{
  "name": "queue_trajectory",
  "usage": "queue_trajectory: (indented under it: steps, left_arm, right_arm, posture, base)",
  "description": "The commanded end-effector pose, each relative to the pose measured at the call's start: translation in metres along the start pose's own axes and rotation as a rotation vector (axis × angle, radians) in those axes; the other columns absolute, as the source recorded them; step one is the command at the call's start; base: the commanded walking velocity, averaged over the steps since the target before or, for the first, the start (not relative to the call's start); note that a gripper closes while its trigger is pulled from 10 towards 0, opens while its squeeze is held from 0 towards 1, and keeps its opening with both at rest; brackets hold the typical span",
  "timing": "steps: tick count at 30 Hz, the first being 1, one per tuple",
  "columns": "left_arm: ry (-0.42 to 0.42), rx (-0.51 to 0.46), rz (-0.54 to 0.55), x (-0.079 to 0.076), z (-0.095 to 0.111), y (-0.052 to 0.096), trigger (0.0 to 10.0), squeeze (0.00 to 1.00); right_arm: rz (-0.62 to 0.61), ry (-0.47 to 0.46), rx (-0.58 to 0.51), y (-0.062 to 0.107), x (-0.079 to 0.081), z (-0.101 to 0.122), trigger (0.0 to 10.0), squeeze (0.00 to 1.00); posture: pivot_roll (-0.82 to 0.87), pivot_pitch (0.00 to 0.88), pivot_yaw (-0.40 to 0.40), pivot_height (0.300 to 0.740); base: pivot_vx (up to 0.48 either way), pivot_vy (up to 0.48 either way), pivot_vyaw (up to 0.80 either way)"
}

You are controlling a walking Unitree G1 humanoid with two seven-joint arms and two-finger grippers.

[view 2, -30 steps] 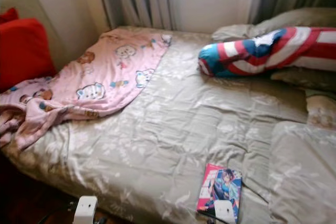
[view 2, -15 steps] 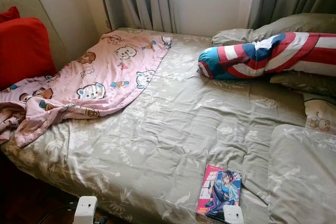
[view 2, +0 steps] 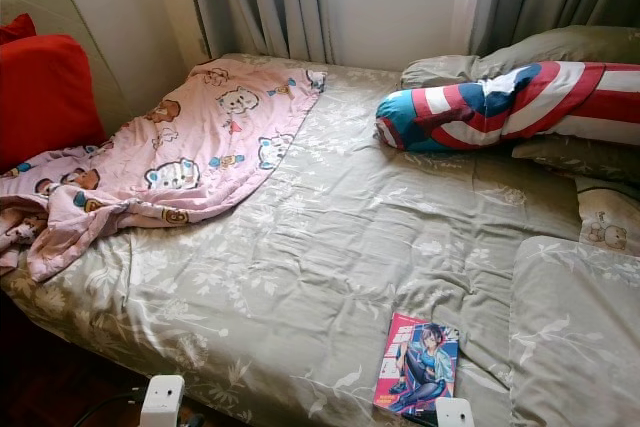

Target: Clean up the room

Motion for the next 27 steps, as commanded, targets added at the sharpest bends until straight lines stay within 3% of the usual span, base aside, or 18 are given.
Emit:
queue_trajectory:
  steps: [1, 10, 27]
  left_arm:
    - [-0.006, 0.016, 0.003, 0.004, -0.003, 0.001, 10.0, 0.0]
    - [-0.005, 0.018, 0.002, 0.004, -0.004, 0.001, 10.0, 0.0]
    - [-0.003, 0.024, 0.002, 0.005, -0.007, 0.002, 10.0, 0.0]
  right_arm:
    - [0.008, -0.002, -0.001, 0.0, 0.009, -0.001, 10.0, 0.0]
    - [0.024, 0.003, -0.003, -0.002, 0.024, 0.003, 10.0, 0.0]
    - [0.016, 0.005, 0.003, -0.001, 0.021, 0.0, 10.0, 0.0]
  posture:
    - [-0.04, 0.0, 0.042, 0.74]
    - [-0.04, 0.001, 0.041, 0.74]
    - [-0.03, 0.015, 0.041, 0.74]
  base:
    - [0.0, 0.0, 0.0]
    - [0.0, 0.0, 0.0]
    - [0.0, 0.339, 0.0]
Point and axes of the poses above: a point about 5 cm out from each wrist's last joint towards the gripper, its own y axis pointing back from the gripper into the wrist, its own z axis along the axis of the wrist's last joint, x = y × z, the point moved 3 cm from there along -y, pointing out of the wrist towards the gripper, and after that the axes turned 3 degrees about y, right-handed, at the moved point
